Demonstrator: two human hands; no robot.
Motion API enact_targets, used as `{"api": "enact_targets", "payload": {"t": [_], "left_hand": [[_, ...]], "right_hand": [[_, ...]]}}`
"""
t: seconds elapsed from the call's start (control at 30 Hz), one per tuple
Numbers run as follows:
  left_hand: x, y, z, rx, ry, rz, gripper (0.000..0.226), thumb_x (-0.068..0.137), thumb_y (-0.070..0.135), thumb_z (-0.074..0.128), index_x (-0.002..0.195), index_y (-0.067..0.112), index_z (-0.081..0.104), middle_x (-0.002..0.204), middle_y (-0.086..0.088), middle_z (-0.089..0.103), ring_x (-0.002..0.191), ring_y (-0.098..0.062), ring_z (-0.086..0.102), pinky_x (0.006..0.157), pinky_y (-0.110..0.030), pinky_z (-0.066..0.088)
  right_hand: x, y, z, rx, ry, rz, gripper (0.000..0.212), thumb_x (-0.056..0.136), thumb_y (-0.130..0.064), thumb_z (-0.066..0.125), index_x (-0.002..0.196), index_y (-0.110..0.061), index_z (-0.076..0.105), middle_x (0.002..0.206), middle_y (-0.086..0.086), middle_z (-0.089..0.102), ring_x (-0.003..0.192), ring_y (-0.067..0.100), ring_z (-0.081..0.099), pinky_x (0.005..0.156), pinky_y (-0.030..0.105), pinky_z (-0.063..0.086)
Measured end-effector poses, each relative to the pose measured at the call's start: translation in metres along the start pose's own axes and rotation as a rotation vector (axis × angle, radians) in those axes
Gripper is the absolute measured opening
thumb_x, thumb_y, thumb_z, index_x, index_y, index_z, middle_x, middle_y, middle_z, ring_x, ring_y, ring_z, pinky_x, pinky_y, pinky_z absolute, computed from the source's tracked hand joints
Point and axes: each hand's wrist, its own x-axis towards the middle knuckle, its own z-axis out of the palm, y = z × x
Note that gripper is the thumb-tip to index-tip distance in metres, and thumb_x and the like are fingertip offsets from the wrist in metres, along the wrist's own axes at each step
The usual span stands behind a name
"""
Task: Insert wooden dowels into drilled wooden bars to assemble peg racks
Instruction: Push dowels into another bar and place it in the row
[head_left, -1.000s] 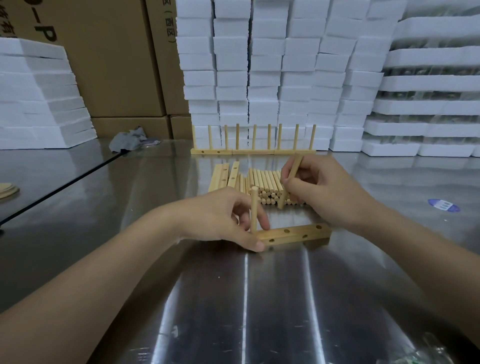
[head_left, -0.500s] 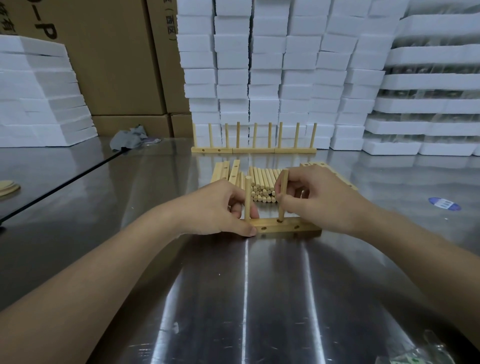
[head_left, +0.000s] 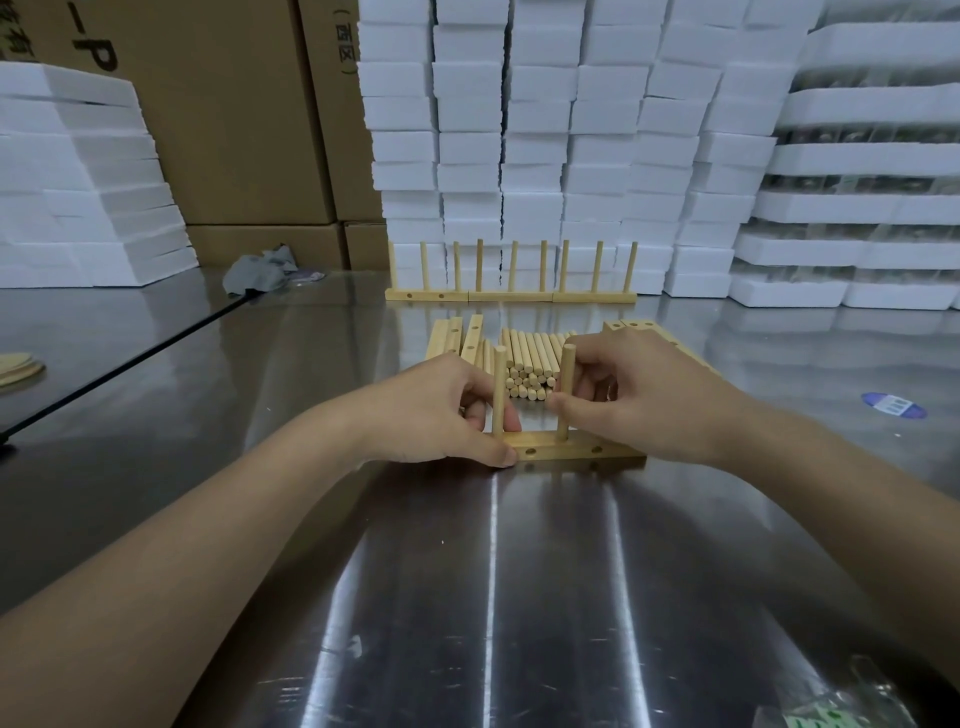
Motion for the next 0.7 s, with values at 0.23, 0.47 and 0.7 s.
{"api": "enact_targets", "payload": {"t": [0.23, 0.47, 0.7], "left_hand": [[0.0, -0.001, 0.0, 0.003, -0.005, 0.001, 0.02, 0.083, 0.033, 0.091, 0.097, 0.027, 0.077, 0.059, 0.01, 0.048, 0.06, -0.011, 0.045, 0.071, -0.038, 0.04], [0.0, -0.002, -0.001, 0.0, -0.011, -0.005, 0.021, 0.083, 0.034, 0.091, 0.098, 0.026, 0.078, 0.059, 0.011, 0.048, 0.058, -0.01, 0.045, 0.067, -0.035, 0.039], [0.001, -0.003, -0.001, 0.014, -0.009, 0.002, 0.022, 0.082, 0.035, 0.091, 0.097, 0.027, 0.078, 0.06, 0.01, 0.048, 0.058, -0.01, 0.046, 0.066, -0.035, 0.038]], "right_hand": [[-0.001, 0.001, -0.004, -0.018, -0.017, 0.028, 0.041, 0.086, -0.057, 0.079, 0.073, -0.022, 0.062, 0.064, -0.008, 0.068, 0.06, 0.008, 0.063, 0.06, 0.034, 0.053], [-0.003, -0.006, -0.013, 0.298, 0.16, -0.01, 0.009, 0.096, -0.028, 0.069, 0.091, -0.021, 0.068, 0.063, 0.005, 0.064, 0.059, 0.011, 0.059, 0.061, 0.024, 0.048], [-0.001, -0.005, -0.012, 0.347, 0.184, -0.025, 0.01, 0.1, -0.013, 0.07, 0.09, -0.015, 0.068, 0.063, 0.013, 0.063, 0.063, 0.016, 0.065, 0.07, 0.033, 0.055]]}}
